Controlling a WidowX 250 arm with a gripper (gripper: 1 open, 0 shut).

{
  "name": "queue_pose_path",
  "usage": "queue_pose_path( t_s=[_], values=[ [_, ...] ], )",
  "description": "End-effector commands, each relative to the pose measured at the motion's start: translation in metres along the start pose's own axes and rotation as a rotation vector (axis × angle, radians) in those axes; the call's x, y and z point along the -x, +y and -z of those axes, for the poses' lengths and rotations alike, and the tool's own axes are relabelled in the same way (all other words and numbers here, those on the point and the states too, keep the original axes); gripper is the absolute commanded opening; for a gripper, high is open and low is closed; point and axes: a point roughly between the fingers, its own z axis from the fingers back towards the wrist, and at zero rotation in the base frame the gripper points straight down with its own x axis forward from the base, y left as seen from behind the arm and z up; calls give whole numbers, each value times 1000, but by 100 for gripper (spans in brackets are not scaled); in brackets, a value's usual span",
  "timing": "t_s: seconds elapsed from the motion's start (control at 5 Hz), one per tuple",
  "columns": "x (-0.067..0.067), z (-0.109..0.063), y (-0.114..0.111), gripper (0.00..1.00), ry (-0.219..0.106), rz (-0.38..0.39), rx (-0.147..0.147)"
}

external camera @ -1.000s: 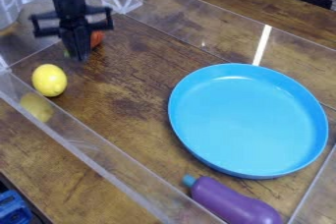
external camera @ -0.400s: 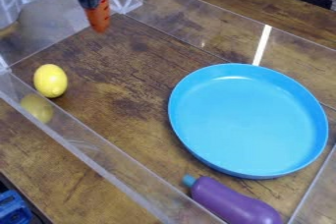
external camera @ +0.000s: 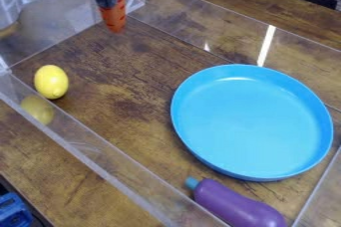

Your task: Move the carrot to the right side

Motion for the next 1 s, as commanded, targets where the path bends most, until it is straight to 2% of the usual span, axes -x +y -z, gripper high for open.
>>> queue_pose_path(
  t_s=[0.0,0.2,0.4,0.6,0.8],
  values=[
    [11,-26,-40,0,-100,-14,33],
    [39,-22,-77,0,-81,102,46],
    [53,-17,-72,0,-62,231,64],
    [57,-18,-61,100,-37,359,55],
    [59,-18,-58,0,-20,454,49]
  ],
)
